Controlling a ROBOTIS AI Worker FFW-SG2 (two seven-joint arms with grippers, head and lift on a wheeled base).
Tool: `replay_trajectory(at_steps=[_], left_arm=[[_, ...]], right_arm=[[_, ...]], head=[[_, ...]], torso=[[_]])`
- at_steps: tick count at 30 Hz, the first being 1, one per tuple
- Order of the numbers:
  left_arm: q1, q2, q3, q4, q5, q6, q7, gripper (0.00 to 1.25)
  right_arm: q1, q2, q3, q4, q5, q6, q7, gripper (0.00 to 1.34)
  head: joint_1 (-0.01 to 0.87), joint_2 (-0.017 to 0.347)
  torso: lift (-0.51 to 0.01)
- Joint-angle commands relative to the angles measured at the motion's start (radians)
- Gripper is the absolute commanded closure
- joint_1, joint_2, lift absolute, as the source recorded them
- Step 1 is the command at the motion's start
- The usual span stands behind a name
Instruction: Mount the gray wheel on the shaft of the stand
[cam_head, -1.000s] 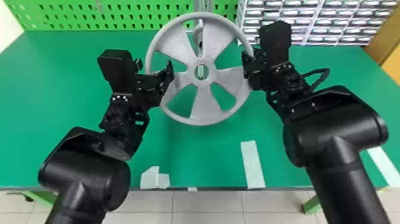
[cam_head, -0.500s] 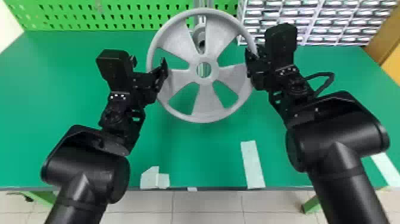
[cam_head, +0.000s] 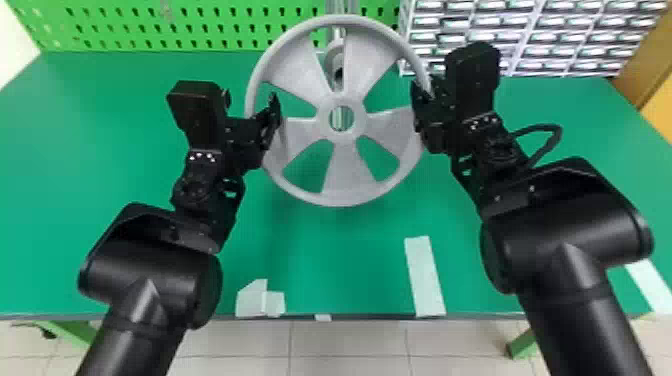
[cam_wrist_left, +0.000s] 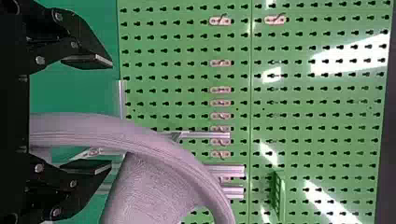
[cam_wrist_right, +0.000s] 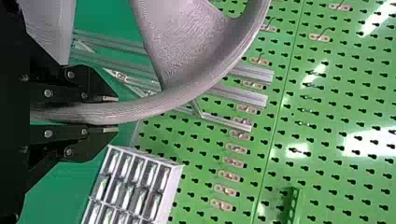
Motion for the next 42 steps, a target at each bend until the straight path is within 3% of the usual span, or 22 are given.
replay_trajectory(at_steps=[1,42], left_arm=[[-0.015,0.000,-0.008,0.021,0.002,-0.009,0.000,0.49],[-0.051,-0.006,-0.038,0.141,-0.018,-0.139,0.008,0.50]], right_arm=[[0.005,0.000,0.000,-0.002,0.002,-0.022,0.000,1.18],[0.043,-0.006,-0.043,0.030,0.041,-0.218,0.000,1.18]], head=[[0.865,0.052],[0.865,0.052]], torso=[[-0.101],[-0.101]])
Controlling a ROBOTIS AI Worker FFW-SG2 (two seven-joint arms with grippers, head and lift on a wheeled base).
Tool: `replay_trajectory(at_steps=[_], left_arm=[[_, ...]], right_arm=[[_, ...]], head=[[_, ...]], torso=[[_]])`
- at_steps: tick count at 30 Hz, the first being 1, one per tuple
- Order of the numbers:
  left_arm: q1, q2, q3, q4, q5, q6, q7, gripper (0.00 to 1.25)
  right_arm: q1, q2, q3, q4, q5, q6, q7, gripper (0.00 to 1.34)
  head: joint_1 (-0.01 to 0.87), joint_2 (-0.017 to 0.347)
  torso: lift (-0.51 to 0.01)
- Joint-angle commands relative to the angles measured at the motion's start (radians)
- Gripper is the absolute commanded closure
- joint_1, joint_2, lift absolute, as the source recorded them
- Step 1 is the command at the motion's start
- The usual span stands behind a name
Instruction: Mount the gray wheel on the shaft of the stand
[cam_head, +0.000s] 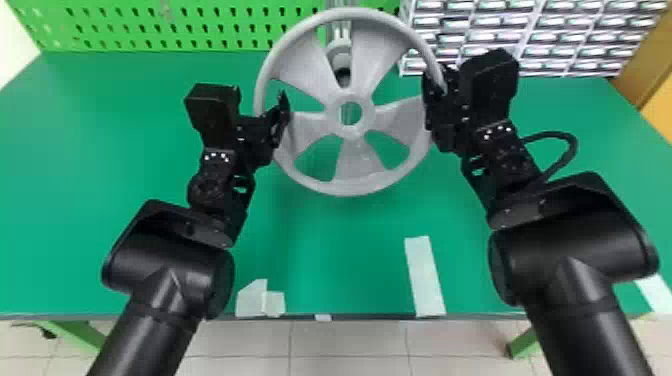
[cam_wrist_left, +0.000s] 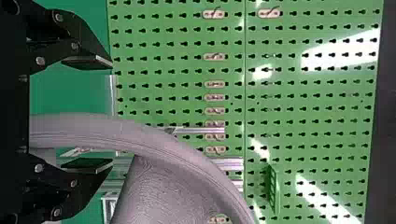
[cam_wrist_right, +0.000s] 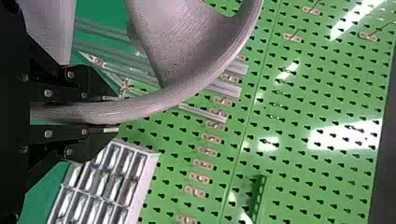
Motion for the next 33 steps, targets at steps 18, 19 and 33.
replay_trajectory(at_steps=[18,19,33], left_arm=[[-0.015,0.000,-0.013,0.054,-0.008,-0.063,0.000,0.73],[-0.015,0.000,-0.013,0.054,-0.010,-0.065,0.000,0.73],[-0.021,-0.002,-0.016,0.072,-0.008,-0.092,0.000,0.83]], right_arm=[[0.010,0.000,-0.008,0.028,0.011,-0.095,0.002,1.18],[0.012,0.000,-0.008,0.028,0.011,-0.096,0.000,1.18],[0.013,0.000,-0.016,0.051,0.015,-0.162,0.000,1.18]], head=[[0.865,0.052],[0.865,0.052],[0.865,0.052]], torso=[[-0.101],[-0.101],[-0.101]])
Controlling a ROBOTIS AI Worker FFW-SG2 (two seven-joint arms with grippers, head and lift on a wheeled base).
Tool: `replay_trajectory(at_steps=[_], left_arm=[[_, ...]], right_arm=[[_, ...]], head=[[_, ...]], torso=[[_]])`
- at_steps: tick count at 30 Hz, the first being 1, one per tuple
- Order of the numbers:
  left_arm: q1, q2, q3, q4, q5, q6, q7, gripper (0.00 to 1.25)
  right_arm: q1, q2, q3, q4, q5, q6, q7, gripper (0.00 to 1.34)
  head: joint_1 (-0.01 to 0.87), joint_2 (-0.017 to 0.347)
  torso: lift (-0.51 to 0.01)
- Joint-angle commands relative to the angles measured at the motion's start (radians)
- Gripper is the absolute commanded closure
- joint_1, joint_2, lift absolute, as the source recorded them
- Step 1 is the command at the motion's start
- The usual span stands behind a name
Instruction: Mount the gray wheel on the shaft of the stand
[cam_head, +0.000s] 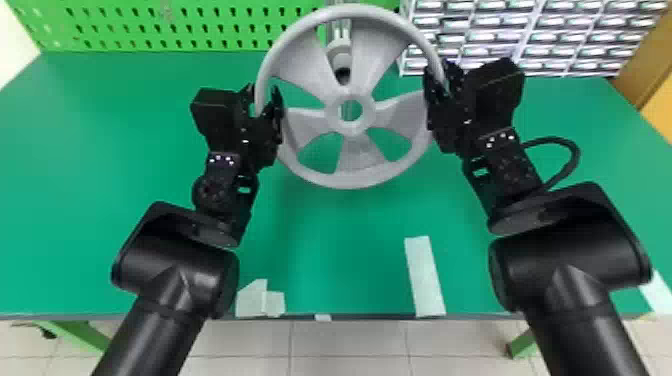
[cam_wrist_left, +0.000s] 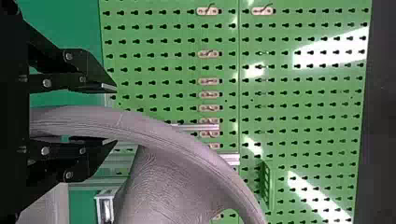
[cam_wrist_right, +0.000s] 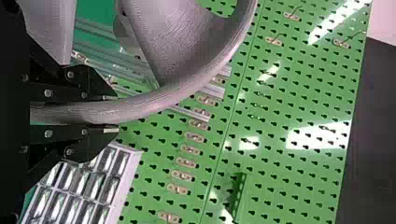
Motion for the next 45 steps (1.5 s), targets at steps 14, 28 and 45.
replay_trajectory(at_steps=[14,28,45], left_arm=[[-0.031,-0.012,-0.010,0.063,-0.039,-0.103,0.021,0.83],[-0.086,-0.017,-0.021,0.146,-0.073,-0.191,0.055,0.83],[-0.129,-0.019,-0.024,0.227,-0.081,-0.234,0.061,0.82]], right_arm=[[-0.015,0.006,-0.012,0.080,0.012,-0.146,0.000,1.18],[-0.052,0.010,-0.012,0.174,0.019,-0.256,0.000,1.18],[-0.097,0.018,-0.030,0.266,0.021,-0.334,-0.002,1.18]], head=[[0.865,0.052],[0.865,0.052],[0.865,0.052]], torso=[[-0.101],[-0.101],[-0.101]])
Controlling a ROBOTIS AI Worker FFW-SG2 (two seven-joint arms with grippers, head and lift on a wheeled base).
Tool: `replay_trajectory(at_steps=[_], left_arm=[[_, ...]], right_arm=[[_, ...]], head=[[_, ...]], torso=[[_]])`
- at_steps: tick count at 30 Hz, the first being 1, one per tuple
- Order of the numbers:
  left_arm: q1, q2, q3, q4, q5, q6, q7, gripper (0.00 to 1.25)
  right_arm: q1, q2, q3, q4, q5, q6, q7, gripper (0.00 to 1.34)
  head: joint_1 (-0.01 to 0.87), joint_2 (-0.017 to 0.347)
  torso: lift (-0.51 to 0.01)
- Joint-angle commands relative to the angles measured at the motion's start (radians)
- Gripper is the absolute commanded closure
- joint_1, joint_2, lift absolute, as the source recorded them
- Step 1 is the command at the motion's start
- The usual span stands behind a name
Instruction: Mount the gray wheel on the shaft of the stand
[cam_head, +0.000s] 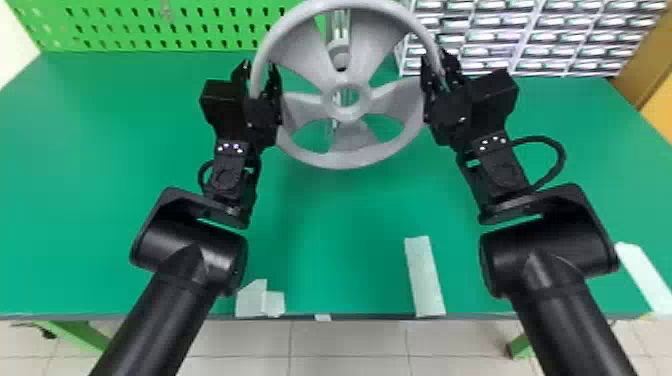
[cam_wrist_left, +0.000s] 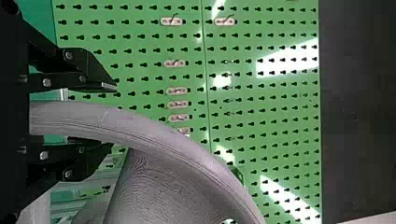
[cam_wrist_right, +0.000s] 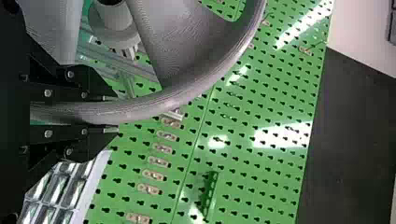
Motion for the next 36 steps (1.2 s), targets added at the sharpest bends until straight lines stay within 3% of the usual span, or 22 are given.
replay_trajectory(at_steps=[1,36], left_arm=[[-0.015,0.000,-0.005,0.033,0.000,-0.023,0.000,0.82],[-0.109,0.000,0.000,0.160,-0.023,-0.107,0.000,0.80]], right_arm=[[-0.022,0.000,-0.004,0.032,0.001,-0.029,-0.002,1.18],[-0.118,0.009,0.006,0.202,0.002,-0.109,-0.052,1.18]], head=[[0.865,0.052],[0.865,0.052]], torso=[[-0.101],[-0.101]])
